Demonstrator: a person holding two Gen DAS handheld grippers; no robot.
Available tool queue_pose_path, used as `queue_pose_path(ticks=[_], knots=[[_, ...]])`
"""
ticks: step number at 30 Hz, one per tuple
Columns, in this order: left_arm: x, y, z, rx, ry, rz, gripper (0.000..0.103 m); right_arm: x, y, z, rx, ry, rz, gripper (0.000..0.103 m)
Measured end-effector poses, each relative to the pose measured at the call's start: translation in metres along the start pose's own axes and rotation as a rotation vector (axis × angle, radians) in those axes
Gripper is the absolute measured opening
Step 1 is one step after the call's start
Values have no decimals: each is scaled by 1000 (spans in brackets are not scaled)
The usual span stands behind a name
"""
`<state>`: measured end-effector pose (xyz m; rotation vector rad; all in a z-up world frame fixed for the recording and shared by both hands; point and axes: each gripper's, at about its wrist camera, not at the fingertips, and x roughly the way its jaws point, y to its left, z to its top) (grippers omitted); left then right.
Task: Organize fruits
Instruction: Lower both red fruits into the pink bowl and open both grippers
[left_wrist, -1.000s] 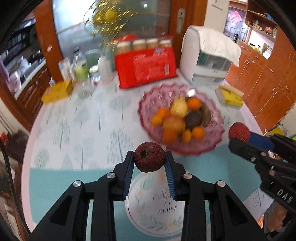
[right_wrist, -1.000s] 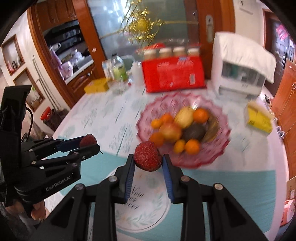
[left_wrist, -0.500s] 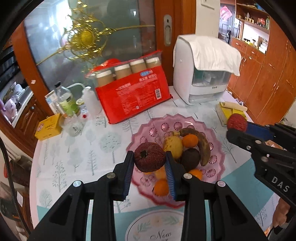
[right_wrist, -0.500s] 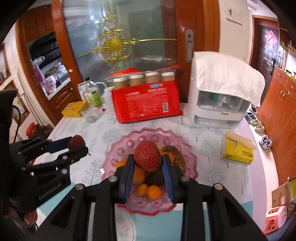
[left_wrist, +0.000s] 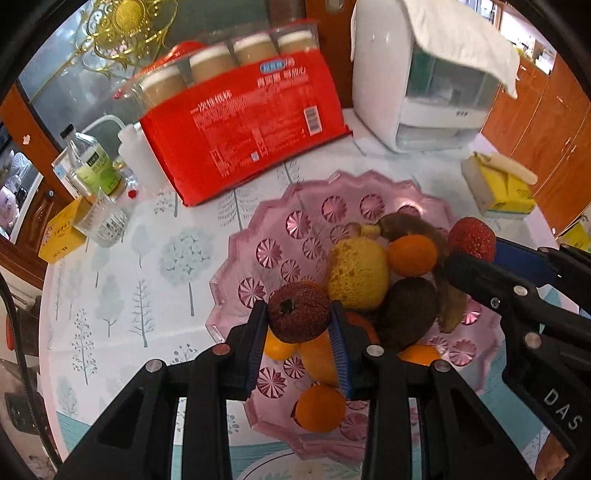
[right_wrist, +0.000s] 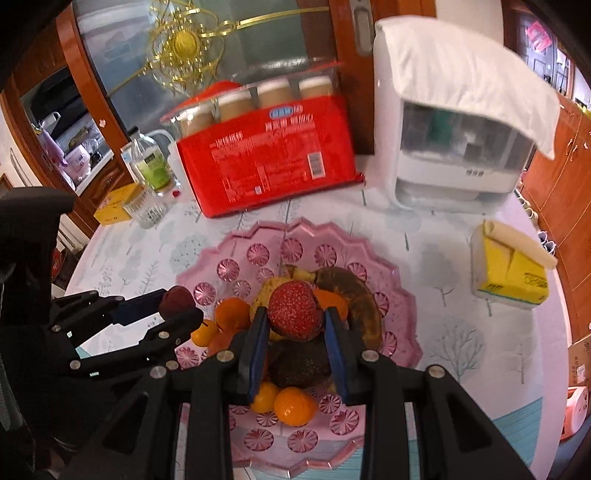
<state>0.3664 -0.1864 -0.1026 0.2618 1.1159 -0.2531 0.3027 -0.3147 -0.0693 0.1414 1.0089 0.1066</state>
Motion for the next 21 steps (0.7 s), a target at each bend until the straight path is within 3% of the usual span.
queue_pose_path(ticks=[6, 8, 10, 12, 21], knots=[[17, 4, -1, 4, 26, 18, 34, 22, 0, -2, -5, 36, 7, 31], [18, 4, -2, 12, 27, 20, 43, 28, 1, -2, -9, 46, 8, 31], [17, 4, -4, 18, 15, 30, 66, 32, 2, -3, -11, 59, 13, 31], [15, 3, -5, 27, -6, 48, 74, 36, 3, -3, -11, 71, 18, 32], [-1, 3, -10, 40, -65, 66, 88, 36, -1, -3, 27, 62, 10, 49]])
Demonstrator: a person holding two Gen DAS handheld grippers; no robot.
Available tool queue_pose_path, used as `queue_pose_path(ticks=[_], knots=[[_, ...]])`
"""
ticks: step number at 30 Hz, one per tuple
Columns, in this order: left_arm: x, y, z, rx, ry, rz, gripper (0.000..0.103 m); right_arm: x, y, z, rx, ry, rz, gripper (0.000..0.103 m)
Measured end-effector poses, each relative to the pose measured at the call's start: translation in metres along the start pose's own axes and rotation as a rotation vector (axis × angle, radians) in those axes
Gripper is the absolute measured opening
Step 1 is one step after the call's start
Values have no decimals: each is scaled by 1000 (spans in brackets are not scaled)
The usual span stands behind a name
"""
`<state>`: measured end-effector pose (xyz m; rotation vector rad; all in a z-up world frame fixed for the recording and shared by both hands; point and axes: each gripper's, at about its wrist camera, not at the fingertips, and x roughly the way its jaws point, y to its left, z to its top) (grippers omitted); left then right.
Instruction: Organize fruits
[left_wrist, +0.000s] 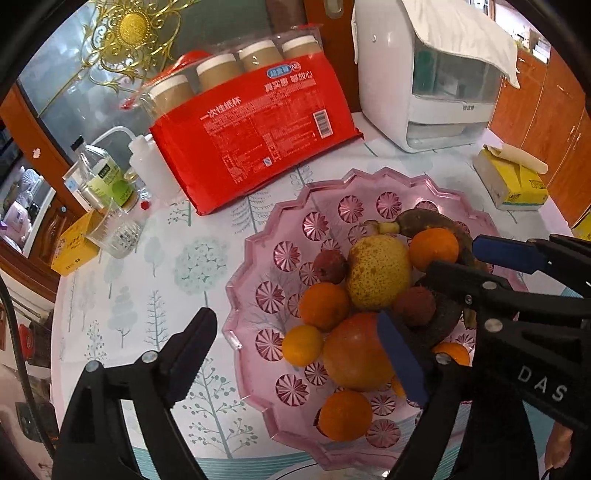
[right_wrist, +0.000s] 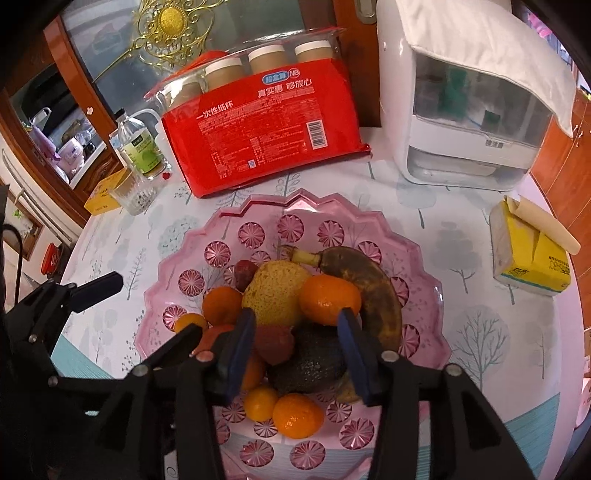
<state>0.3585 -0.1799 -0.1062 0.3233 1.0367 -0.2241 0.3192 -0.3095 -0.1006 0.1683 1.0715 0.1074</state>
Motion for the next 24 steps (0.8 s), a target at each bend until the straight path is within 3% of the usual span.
queue_pose_path(ticks=[19, 24], knots=[[-69, 7, -30, -92, 2, -6, 89, -49, 7, -20, -16, -46, 3, 49], [-93, 5, -47, -114, -12, 12, 92, -70, 9, -34, -21, -63, 13, 54]])
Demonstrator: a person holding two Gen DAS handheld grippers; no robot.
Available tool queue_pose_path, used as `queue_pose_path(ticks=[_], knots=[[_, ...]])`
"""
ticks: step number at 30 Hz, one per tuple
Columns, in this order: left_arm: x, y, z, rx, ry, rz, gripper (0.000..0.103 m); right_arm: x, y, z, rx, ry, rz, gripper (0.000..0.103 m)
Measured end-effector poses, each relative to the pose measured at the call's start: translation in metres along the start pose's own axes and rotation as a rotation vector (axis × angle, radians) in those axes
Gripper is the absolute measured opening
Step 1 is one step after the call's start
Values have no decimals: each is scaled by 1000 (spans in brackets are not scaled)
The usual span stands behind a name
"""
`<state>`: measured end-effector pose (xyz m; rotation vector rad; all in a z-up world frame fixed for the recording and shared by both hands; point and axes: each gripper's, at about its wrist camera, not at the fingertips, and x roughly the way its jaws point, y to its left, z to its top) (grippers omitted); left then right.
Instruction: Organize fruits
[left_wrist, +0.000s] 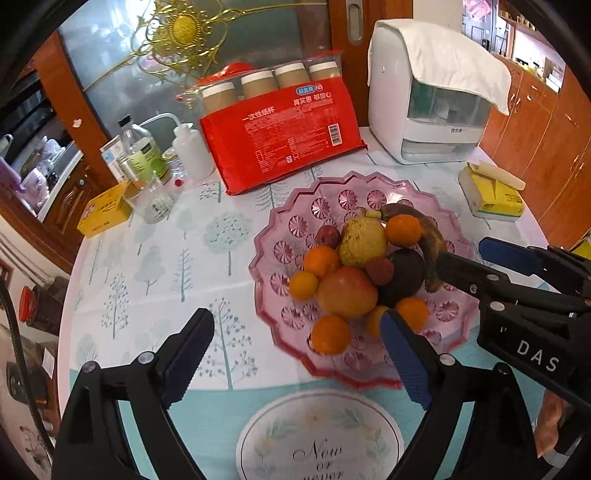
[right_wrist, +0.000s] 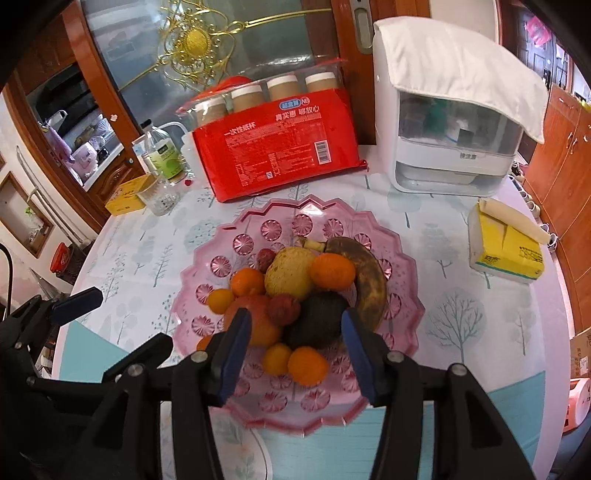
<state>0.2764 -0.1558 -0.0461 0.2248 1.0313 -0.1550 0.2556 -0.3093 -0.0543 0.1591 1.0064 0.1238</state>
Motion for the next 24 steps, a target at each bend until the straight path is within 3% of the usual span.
queue_pose_path(ticks=[9, 24], knots=[[-47, -3, -39, 10, -45, 48, 94, -41, 8, -32, -1, -23, 21, 59], [-129, 27, -121, -51, -94, 22, 94, -115, 39, -115, 68, -66, 54, 60]])
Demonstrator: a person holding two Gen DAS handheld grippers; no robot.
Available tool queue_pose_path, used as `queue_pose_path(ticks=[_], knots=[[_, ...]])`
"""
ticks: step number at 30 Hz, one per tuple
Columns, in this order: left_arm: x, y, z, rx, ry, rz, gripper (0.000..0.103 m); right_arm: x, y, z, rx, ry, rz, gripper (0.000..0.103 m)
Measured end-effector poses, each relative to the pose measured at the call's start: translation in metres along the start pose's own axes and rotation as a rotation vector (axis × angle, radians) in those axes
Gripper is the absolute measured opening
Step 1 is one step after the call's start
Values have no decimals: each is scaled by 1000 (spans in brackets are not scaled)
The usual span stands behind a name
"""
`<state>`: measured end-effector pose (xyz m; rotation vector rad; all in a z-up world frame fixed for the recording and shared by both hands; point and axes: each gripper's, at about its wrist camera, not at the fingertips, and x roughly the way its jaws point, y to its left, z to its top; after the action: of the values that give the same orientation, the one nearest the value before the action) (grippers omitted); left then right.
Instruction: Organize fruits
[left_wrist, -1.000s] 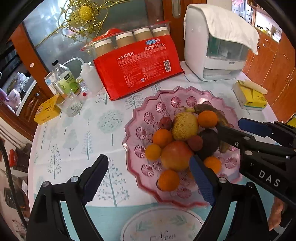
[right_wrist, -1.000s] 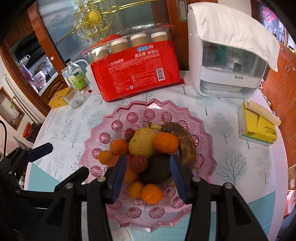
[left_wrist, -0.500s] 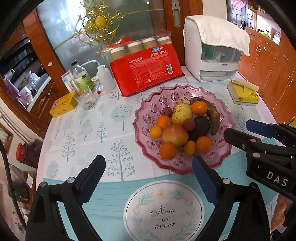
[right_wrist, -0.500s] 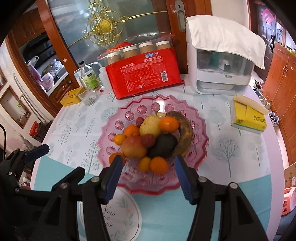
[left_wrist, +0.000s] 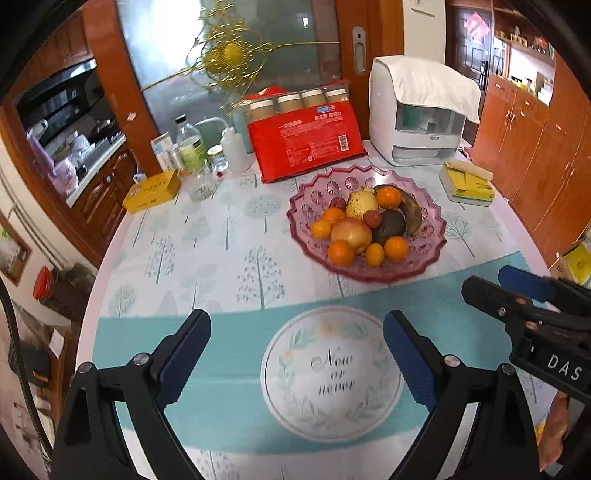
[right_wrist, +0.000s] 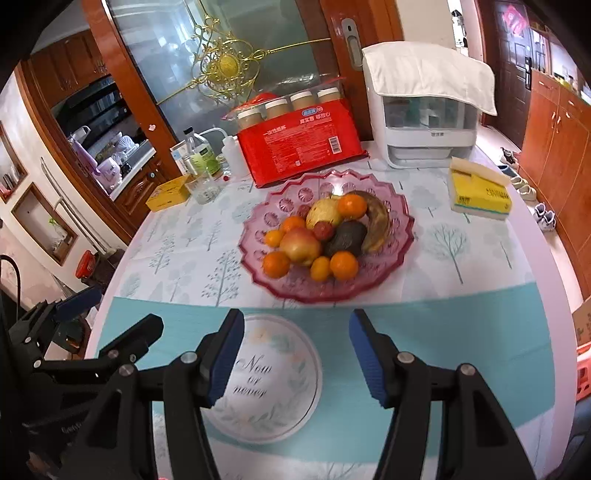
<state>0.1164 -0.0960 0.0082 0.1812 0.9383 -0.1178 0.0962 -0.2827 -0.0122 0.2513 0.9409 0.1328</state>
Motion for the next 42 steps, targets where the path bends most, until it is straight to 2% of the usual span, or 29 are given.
queue_pose_path(ticks=[13, 27, 42], knots=[[-57, 18, -61, -57, -8, 20, 94, -52, 44, -71, -35, -2, -30, 60], [-75, 17, -79, -87, -22, 23, 94, -82, 57, -88, -57, -43, -55, 60], [-83, 15, -81, -101, -26, 22, 94, -87, 61, -89, -71, -56, -60, 60]])
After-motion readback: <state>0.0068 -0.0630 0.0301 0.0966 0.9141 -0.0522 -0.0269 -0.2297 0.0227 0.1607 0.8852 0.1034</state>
